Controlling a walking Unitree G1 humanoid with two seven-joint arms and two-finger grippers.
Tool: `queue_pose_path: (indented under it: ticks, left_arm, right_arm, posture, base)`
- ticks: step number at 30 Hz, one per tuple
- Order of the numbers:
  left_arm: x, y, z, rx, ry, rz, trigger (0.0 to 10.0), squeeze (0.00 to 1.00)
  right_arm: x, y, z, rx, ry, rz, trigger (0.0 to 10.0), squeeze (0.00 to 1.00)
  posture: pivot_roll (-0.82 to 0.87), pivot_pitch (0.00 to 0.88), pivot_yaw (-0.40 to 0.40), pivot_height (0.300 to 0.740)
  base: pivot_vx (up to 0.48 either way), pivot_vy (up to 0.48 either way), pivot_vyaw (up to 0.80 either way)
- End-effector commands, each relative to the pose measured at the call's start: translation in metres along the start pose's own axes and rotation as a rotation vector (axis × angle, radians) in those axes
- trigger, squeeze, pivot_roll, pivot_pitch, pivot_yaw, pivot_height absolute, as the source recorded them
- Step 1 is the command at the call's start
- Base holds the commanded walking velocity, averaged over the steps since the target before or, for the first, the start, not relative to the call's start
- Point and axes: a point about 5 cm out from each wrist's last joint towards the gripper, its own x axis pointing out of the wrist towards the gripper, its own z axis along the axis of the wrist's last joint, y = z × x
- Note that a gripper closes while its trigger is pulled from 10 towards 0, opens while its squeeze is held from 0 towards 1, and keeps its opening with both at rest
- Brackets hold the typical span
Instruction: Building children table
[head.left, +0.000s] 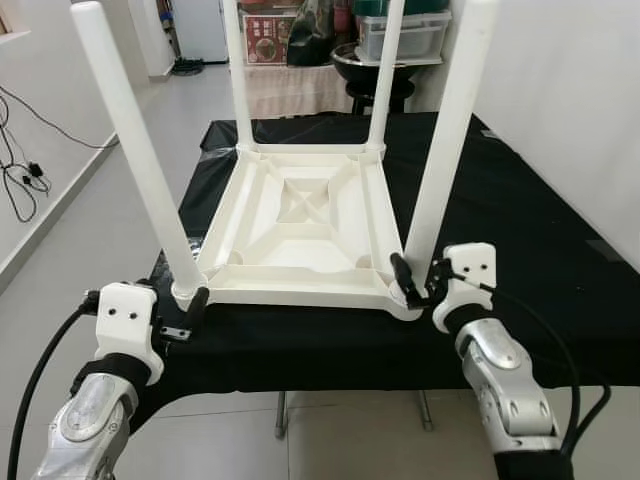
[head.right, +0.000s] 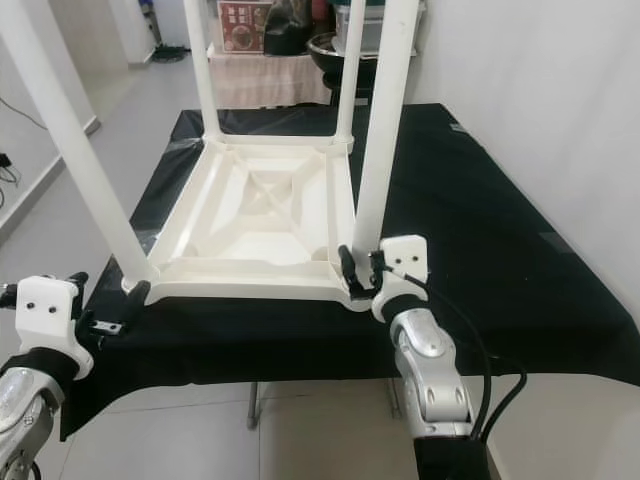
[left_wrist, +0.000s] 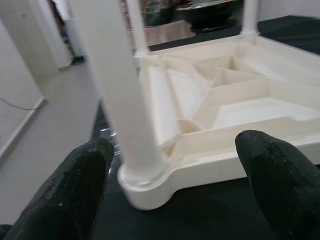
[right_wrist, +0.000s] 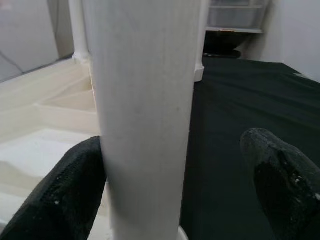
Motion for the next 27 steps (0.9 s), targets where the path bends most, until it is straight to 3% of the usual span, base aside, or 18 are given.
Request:
queue_pose_path:
  ticks: [1, 6, 11, 15, 27]
  left_arm:
    - [0.0, 0.004, -0.001, -0.008, 0.016, -0.003, 10.0, 0.0]
    - [-0.001, 0.005, -0.002, -0.029, 0.016, 0.006, 10.0, 0.0]
    - [-0.001, 0.006, -0.002, -0.053, 0.018, 0.013, 10.0, 0.0]
    - [-0.001, 0.006, -0.002, -0.054, 0.018, 0.006, 10.0, 0.0]
    - [-0.002, 0.007, -0.001, -0.062, 0.021, -0.011, 10.0, 0.0]
  right_arm:
    - [0.003, 0.003, -0.001, 0.0, 0.01, 0.024, 10.0, 0.0]
    - [0.004, 0.004, 0.0, -0.002, 0.007, 0.026, 10.0, 0.0]
    - [0.005, 0.005, -0.002, -0.037, 0.025, 0.01, 10.0, 0.0]
    - [0.006, 0.004, -0.003, 0.0, 0.018, 0.001, 10.0, 0.0]
    - [0.009, -0.005, -0.004, -0.025, 0.044, -0.036, 10.0, 0.0]
  posture:
    - [0.01, 0.1, 0.025, 0.74]
    - [0.02, 0.102, 0.023, 0.74]
    - [0.02, 0.105, 0.022, 0.74]
    - [0.02, 0.105, 0.023, 0.74]
    - [0.02, 0.111, 0.026, 0.74]
  base:
    - [0.0, 0.0, 0.0]
    - [0.0, 0.0, 0.6]
    - [0.0, 0.0, 0.0]
    - [0.0, 0.0, 0.2]
    - [0.0, 0.0, 0.0]
